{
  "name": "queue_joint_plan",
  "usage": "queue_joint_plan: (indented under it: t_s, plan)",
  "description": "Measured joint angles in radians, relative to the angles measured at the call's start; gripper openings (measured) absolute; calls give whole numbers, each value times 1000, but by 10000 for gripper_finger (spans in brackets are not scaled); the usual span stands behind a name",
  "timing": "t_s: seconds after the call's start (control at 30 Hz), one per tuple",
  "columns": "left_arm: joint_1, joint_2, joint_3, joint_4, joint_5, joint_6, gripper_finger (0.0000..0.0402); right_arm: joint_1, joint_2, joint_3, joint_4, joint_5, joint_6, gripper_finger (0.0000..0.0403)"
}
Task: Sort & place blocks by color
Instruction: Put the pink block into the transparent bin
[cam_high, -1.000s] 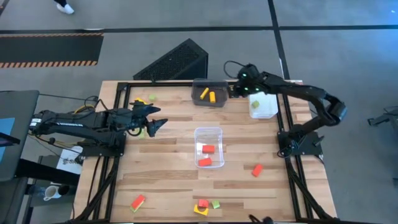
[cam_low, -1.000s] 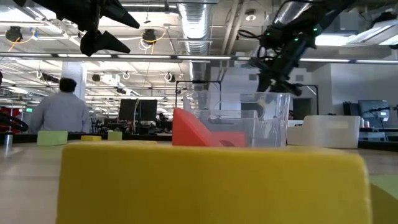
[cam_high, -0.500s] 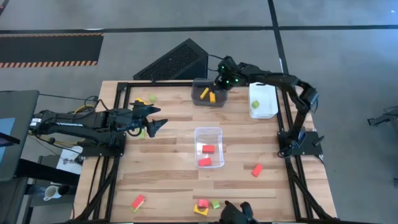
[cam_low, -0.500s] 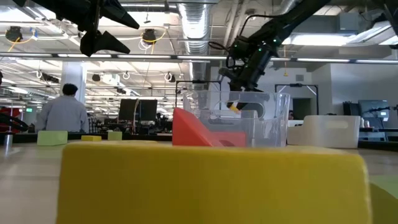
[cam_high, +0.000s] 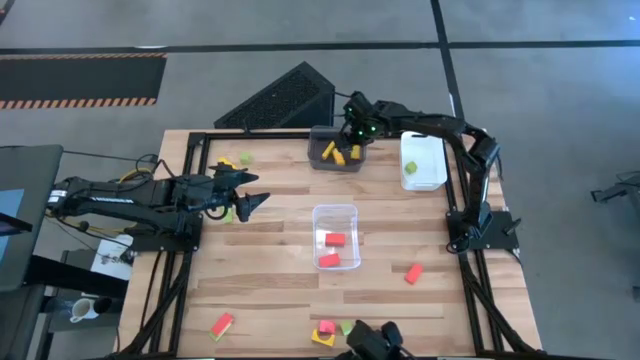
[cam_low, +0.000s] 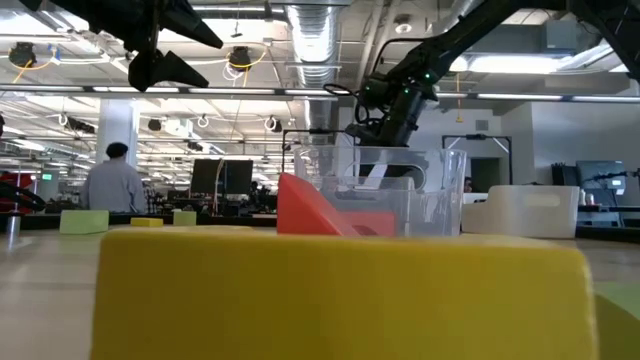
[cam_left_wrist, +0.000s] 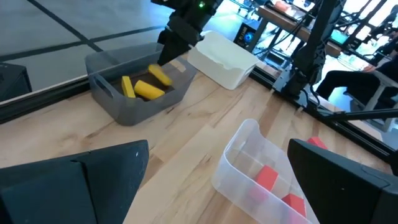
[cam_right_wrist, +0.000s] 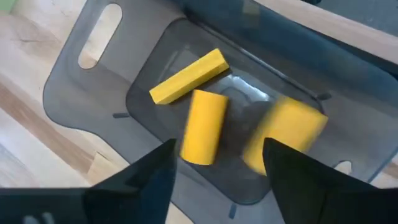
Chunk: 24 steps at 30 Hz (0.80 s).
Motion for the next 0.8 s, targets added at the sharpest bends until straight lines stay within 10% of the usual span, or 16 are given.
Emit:
queue_joint_plan:
  t_s: [0.37, 0.8]
  plan:
    - [0, 1, 0, -13, 54, 3, 366, 51, -176, 0, -120, 10, -63, 275]
    - [-61, 376, 39, 129, 293, 94, 366, 541, -571, -236, -178, 165, 110, 275]
